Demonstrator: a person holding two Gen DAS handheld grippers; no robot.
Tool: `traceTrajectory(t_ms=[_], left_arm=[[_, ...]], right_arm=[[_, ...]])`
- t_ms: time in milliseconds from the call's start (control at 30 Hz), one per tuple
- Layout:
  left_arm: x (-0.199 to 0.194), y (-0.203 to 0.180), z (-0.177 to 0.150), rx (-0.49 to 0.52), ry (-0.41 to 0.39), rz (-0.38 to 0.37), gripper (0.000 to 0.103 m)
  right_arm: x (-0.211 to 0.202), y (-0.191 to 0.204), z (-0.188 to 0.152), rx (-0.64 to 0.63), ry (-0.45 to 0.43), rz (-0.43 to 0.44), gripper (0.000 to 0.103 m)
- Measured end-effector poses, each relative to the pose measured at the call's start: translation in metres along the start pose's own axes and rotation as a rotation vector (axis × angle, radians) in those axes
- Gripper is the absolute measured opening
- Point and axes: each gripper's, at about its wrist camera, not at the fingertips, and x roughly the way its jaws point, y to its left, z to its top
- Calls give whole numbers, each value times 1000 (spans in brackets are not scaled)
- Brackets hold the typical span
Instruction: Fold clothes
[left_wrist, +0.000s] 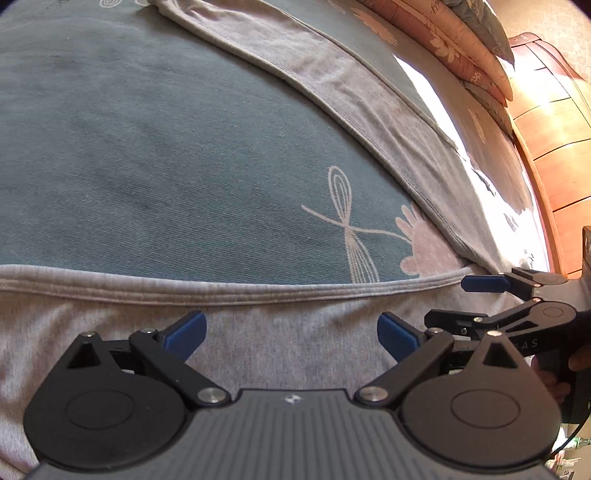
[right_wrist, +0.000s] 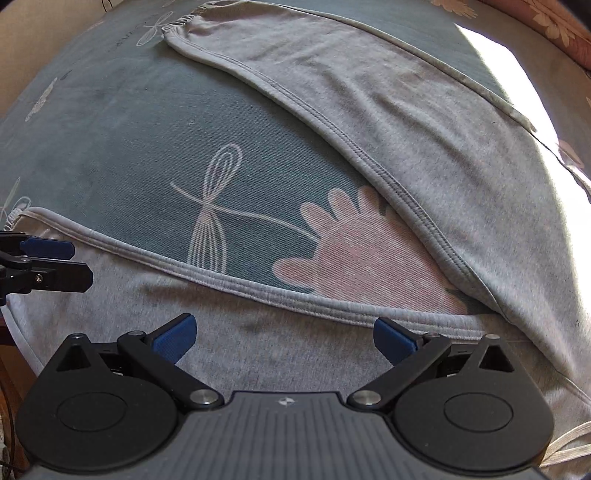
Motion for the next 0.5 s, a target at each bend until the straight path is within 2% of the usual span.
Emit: traceTrajectory(t_ms=[67,133,267,367,500], left_arm=[[0,11,-9,-18,24,2,99],[-2,20,-15,-6,17,45,99],[-18,45,-18,-57,-34,108,98],[-33,66,-16,-113,-75,107,99],[-43,83,-14,-133,-103,104,99]], right_arm=[[3,16,5,-19,9,14,103],[4,32,8,-55,19,24,103],[4,56,13,-109,39,25,103],[4,70,18,-123,52,20,103],[0,81,26,-108,50,21,103]])
